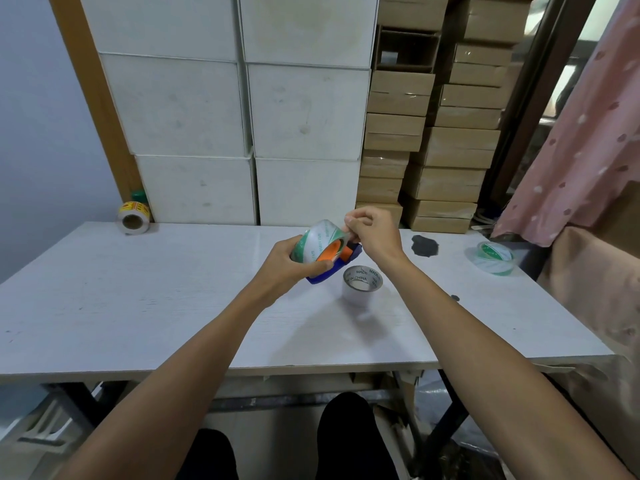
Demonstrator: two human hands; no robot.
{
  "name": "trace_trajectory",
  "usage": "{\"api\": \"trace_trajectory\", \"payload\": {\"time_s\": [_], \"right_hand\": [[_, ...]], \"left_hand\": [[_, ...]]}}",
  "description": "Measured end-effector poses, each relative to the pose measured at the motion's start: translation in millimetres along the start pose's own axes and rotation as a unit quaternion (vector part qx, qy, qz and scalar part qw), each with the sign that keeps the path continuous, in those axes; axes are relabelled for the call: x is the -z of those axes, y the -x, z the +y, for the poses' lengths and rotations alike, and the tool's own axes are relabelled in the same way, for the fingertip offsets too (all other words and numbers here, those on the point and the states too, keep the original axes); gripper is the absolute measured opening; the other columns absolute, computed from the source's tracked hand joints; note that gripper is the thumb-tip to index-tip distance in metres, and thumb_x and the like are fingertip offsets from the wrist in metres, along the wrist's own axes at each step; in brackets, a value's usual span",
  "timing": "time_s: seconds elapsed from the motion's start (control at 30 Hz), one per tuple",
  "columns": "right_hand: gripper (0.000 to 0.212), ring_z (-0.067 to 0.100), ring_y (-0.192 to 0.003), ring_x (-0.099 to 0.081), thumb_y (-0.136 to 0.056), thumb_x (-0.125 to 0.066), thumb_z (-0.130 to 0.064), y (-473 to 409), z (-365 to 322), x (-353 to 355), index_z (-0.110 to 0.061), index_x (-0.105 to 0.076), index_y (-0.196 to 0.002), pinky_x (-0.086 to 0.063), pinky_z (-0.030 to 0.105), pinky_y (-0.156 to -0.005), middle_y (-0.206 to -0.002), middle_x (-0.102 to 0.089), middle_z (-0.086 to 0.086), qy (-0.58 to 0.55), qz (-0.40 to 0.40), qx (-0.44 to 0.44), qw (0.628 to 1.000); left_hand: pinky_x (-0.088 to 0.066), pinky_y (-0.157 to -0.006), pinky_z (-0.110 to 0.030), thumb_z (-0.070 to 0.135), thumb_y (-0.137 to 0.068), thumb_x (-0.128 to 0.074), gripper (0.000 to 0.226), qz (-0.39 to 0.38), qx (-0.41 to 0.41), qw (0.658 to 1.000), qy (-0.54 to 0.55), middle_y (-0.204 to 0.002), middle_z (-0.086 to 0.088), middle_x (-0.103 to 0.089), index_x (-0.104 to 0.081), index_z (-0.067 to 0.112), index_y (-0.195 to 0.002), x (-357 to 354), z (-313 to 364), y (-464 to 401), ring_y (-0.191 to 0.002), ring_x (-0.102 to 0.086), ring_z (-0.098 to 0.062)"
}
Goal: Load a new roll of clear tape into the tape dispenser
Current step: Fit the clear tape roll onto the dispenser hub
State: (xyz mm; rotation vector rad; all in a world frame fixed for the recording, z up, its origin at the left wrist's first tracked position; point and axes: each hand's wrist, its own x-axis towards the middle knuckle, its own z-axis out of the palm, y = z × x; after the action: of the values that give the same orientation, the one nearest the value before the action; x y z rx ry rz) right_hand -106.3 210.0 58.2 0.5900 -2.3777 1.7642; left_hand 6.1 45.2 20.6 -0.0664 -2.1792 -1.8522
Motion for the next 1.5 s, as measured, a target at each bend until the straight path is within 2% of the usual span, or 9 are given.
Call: {"api": "trace_trajectory", "payload": {"time_s": [0.3,0.43,0.67,0.87,0.97,1.13,1.27,1.37,1.5], "right_hand": [[0.015,0.01,-0.072,-0.066,-0.102,-0.059,-0.014,-4,12,4,-0.007,-0.073,-0.101,-0.053,0.025,-0.068,-0.074,-0.069,-0.005,0.087,0.043,-0.028,0.995],[0.016,0.012,-0.081,-0.065,-0.104,-0.053,-0.009,-3,9,3,-0.008,-0.069,-0.102,-0.055,0.029,-0.073,-0.08,-0.065,-0.006,0.112,0.053,-0.031,0.992],[0.018,0.016,-0.091,-0.058,-0.107,-0.046,-0.017,-3,6,-2,-0.009,-0.059,-0.097,-0.043,0.023,-0.064,-0.102,-0.063,0.002,0.134,0.052,-0.028,0.989],[0.018,0.027,-0.099,-0.068,-0.106,-0.044,-0.019,-2,-1,-7,-0.008,-0.057,-0.099,-0.061,0.048,-0.084,-0.104,-0.066,0.009,0.127,0.034,-0.044,0.99],[0.019,0.034,-0.094,-0.072,-0.103,-0.044,-0.016,-4,0,-6,-0.003,-0.058,-0.1,-0.061,0.055,-0.081,-0.105,-0.07,0.017,0.117,0.033,-0.059,0.991],[0.015,0.031,-0.074,-0.075,-0.101,-0.041,-0.011,-1,-6,-4,-0.007,-0.053,-0.093,-0.062,0.047,-0.072,-0.088,-0.072,0.027,0.127,0.021,-0.062,0.99],[0.016,0.029,-0.087,-0.066,-0.104,-0.044,-0.015,-6,-2,-3,-0.008,-0.056,-0.096,-0.044,0.032,-0.062,-0.096,-0.069,0.008,0.161,0.02,-0.06,0.985],[0.035,0.035,-0.084,-0.07,-0.105,-0.043,-0.013,-11,5,2,-0.009,-0.054,-0.072,-0.059,0.042,-0.071,-0.09,-0.069,0.011,0.131,0.02,-0.109,0.985],[0.038,0.027,-0.08,-0.073,-0.11,-0.037,-0.016,-11,1,2,-0.015,-0.052,-0.076,-0.064,0.041,-0.072,-0.085,-0.067,0.009,0.048,0.022,-0.151,0.987]], "left_hand": [[-0.056,-0.066,-0.022,0.028,-0.079,-0.082,0.044,-0.007,0.005,1.0,0.006,-0.103,-0.003,-0.073,-0.066,0.015,-0.119,-2,6,5,-0.093,-0.071,-0.021],[-0.058,-0.073,-0.028,0.038,-0.074,-0.08,0.054,-0.018,-0.004,1.0,0.022,-0.107,-0.004,-0.075,-0.066,0.015,-0.121,-1,7,6,-0.098,-0.071,-0.021],[-0.058,-0.083,-0.036,0.034,-0.083,-0.071,0.033,-0.023,0.006,0.999,0.041,-0.103,-0.005,-0.077,-0.069,0.021,-0.113,5,10,10,-0.095,-0.072,-0.018],[-0.056,-0.094,-0.044,0.044,-0.085,-0.066,0.041,-0.011,0.045,0.996,0.073,-0.112,-0.013,-0.075,-0.071,0.015,-0.115,11,7,11,-0.101,-0.072,-0.025],[-0.057,-0.092,-0.045,0.042,-0.085,-0.07,0.04,0.003,0.05,0.995,0.086,-0.111,-0.013,-0.077,-0.073,0.014,-0.114,13,5,11,-0.101,-0.072,-0.028],[-0.058,-0.089,-0.044,0.04,-0.086,-0.069,0.037,0.011,0.055,0.994,0.094,-0.107,-0.01,-0.078,-0.074,0.015,-0.112,11,1,12,-0.102,-0.072,-0.028],[-0.058,-0.083,-0.042,0.035,-0.094,-0.061,0.027,0.028,0.04,0.991,0.124,-0.102,-0.008,-0.077,-0.075,0.016,-0.106,9,2,13,-0.096,-0.072,-0.024],[-0.058,-0.08,-0.038,0.035,-0.091,-0.056,0.029,0.039,0.038,0.985,0.163,-0.098,-0.003,-0.077,-0.074,0.016,-0.104,11,8,12,-0.091,-0.073,-0.019],[-0.06,-0.081,-0.035,0.04,-0.097,-0.053,0.027,0.017,0.046,0.986,0.159,-0.101,0.002,-0.078,-0.073,0.024,-0.107,11,8,12,-0.094,-0.074,-0.015]]}}
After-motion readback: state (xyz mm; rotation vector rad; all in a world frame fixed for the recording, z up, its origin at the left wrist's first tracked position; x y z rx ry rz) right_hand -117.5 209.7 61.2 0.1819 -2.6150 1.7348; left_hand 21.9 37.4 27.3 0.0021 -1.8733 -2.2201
